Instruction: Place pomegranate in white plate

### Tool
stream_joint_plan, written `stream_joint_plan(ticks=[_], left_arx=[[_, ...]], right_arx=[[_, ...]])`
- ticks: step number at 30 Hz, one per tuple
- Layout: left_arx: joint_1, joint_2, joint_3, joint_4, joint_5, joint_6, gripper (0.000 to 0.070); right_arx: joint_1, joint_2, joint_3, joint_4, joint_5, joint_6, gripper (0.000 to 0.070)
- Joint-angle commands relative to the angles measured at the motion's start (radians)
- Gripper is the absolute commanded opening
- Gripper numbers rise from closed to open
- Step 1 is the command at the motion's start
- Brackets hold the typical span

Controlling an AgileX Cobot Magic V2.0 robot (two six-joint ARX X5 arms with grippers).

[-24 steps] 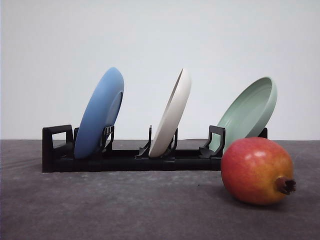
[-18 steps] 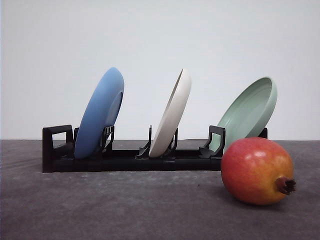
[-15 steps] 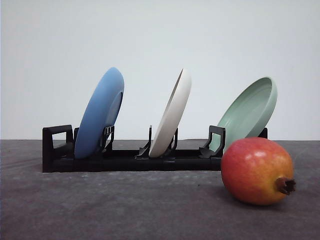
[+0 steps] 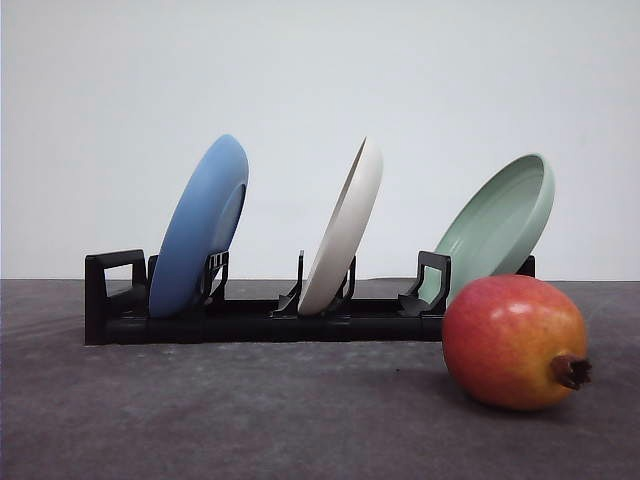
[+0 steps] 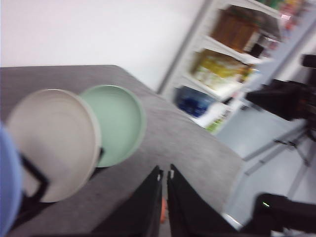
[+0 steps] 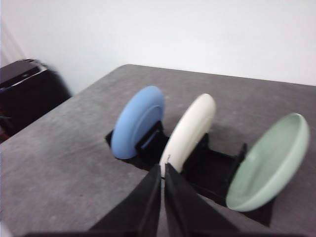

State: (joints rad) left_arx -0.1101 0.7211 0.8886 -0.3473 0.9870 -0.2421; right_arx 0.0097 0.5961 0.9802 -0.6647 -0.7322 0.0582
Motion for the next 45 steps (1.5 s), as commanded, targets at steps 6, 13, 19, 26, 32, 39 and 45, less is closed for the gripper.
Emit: stream_joint_plan(ticks=[6, 13, 19, 26, 32, 39, 45], left_arx=[[-0.004, 0.008, 0.020, 0.010, 0.015, 0.100, 0.0001], [-0.019, 0.018, 0.020, 0.008, 0.015, 0.100, 0.0331], [-0.065, 0.044, 0.020, 0.003, -0.022, 0.100, 0.0638], [-0.194, 0.111, 0.020, -0.013, -0.106, 0.099, 0.0631], [-0.316, 0.226, 0.042, -0.023, -0.310, 0.091, 0.0631], [-0.475, 0.457, 0.194, -0.107, -0.520, 0.095, 0.0631], [-0.568, 0.697, 0.423, -0.213, -0.656, 0.107, 0.0627]], right_arx=[[0.001, 0.003, 0.017, 0.005, -0.008, -0.013, 0.0006], [0.002, 0.003, 0.017, -0.003, -0.008, -0.012, 0.0183], [0.002, 0.004, 0.017, -0.003, -0.007, -0.012, 0.0556], [0.002, 0.004, 0.016, -0.022, -0.001, 0.001, 0.0569], [0.002, 0.004, 0.016, -0.021, -0.001, 0.057, 0.0569], [0.002, 0.004, 0.016, -0.021, -0.001, 0.074, 0.0569], [0.002, 0.004, 0.016, -0.022, -0.001, 0.088, 0.0569]])
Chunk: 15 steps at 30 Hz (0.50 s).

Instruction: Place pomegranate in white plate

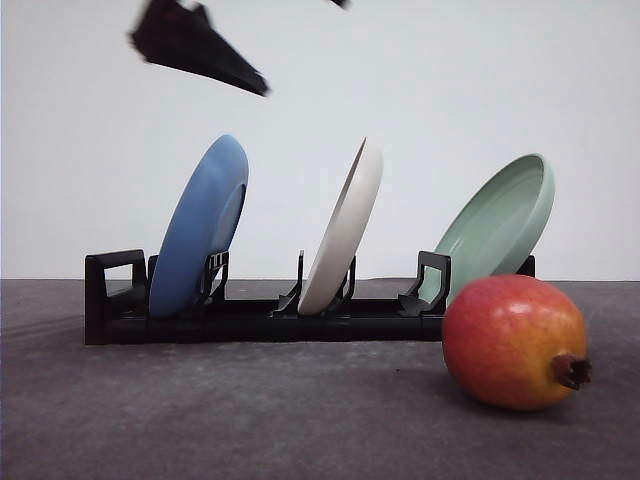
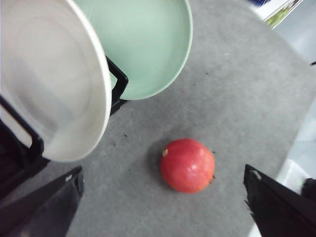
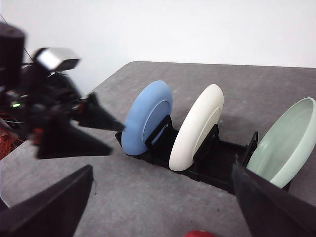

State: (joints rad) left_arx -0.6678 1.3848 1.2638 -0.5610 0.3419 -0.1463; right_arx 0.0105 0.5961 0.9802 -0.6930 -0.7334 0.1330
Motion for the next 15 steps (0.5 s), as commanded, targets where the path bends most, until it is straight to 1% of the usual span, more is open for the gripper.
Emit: stream_joint_plan(ticks=[1, 5, 7, 10, 15], left_arx=[[-0.019, 0.075, 0.091, -0.018, -0.026, 0.012, 0.0627], [-0.046, 0.216, 0.230, -0.056, -0.091, 0.024, 0.0627], [-0.054, 0.269, 0.272, -0.053, -0.123, 0.027, 0.0627], [-0.065, 0.330, 0.303, -0.030, -0.167, 0.035, 0.0627], [-0.072, 0.392, 0.305, 0.027, -0.257, 0.043, 0.0626]], right_arx=[[0.001, 0.004, 0.016, 0.005, 0.000, 0.013, 0.0569], [0.001, 0.004, 0.016, 0.002, 0.000, 0.013, 0.0569], [0.001, 0.004, 0.016, 0.000, 0.000, 0.013, 0.0569], [0.001, 0.004, 0.016, -0.009, 0.000, 0.013, 0.0569], [0.001, 0.004, 0.016, -0.019, 0.000, 0.013, 0.0569]])
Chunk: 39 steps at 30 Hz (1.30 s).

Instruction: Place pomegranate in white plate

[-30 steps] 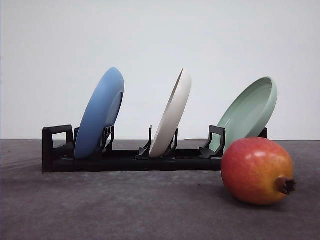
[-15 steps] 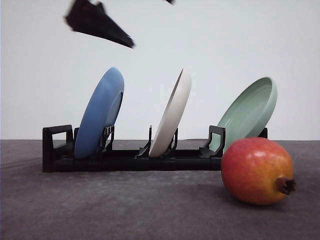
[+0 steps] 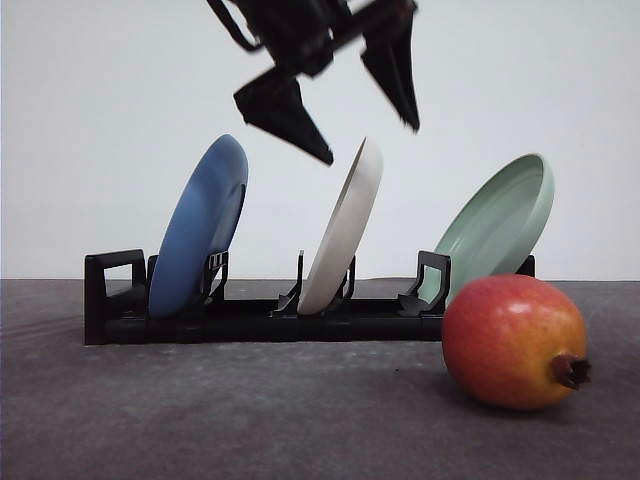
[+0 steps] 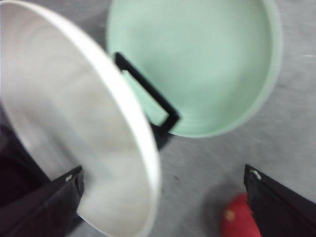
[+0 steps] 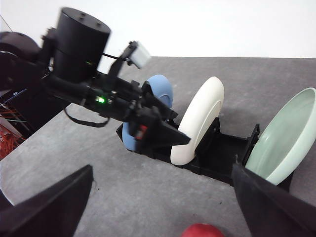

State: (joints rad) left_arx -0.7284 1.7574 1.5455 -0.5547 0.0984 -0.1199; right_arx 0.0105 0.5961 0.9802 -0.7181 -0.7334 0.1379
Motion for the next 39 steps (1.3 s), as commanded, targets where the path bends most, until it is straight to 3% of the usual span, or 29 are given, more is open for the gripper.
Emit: stream_joint_plan(ticks=[1, 12, 16, 19, 21, 25, 39], left_arx=[[-0.012, 0.029, 0.024, 0.034, -0.023, 0.023, 0.0626], [-0.014, 0.076, 0.024, 0.106, -0.028, 0.022, 0.0623], [-0.014, 0.095, 0.024, 0.095, -0.028, 0.022, 0.0542], [-0.018, 0.106, 0.024, 0.097, -0.028, 0.022, 0.0528], [-0.019, 0.106, 0.024, 0.096, -0.028, 0.022, 0.0404], [-0.019, 0.106, 0.024, 0.091, -0.028, 0.022, 0.0003], [-0.040, 0.082, 0.029, 0.076, -0.027, 0.022, 0.0000]], right_arx=[[0.001, 0.004, 0.016, 0.007, -0.001, 0.008, 0.0569], [0.001, 0.004, 0.016, 0.006, 0.000, 0.008, 0.0569], [0.001, 0.004, 0.016, 0.006, 0.000, 0.007, 0.0569], [0.001, 0.004, 0.016, 0.006, 0.000, 0.007, 0.0569], [0.001, 0.004, 0.016, 0.006, 0.000, 0.007, 0.0569], [0.001, 0.004, 0.016, 0.007, 0.000, 0.005, 0.0569], [0.001, 0.004, 0.016, 0.007, 0.001, 0.000, 0.0569]])
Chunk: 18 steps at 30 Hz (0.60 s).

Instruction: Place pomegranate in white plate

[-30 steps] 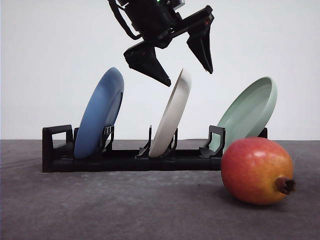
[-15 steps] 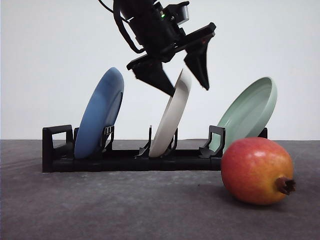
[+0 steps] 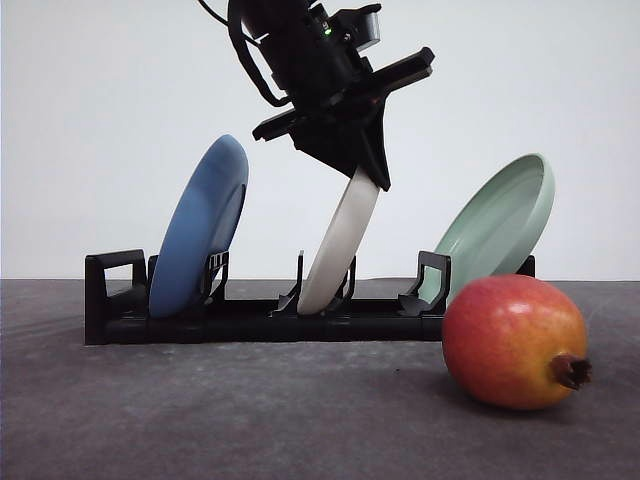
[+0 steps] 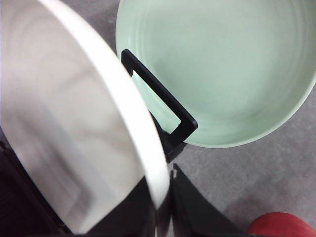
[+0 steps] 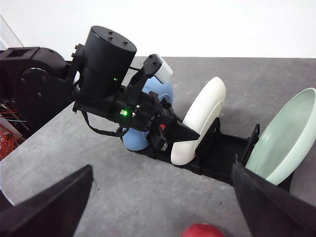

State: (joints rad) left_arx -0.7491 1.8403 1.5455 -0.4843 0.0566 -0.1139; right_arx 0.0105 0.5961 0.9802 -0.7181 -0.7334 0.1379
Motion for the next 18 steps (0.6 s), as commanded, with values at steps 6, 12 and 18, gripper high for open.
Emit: stream_joint_plan(ticks=[6, 12, 18], left_arx=[[-0.048, -0.070, 0.032, 0.007, 0.013, 0.023, 0.0000], [-0.083, -0.175, 0.032, -0.029, 0.013, 0.041, 0.0000], [-0.164, -0.312, 0.032, -0.186, 0.012, 0.047, 0.0000]], right_arx=[[0.001, 0.004, 0.016, 0.007, 0.001, -0.010, 0.0569], [0.001, 0.004, 0.016, 0.007, 0.000, -0.011, 0.0569], [0.002, 0.004, 0.016, 0.006, 0.000, -0.008, 0.0569]])
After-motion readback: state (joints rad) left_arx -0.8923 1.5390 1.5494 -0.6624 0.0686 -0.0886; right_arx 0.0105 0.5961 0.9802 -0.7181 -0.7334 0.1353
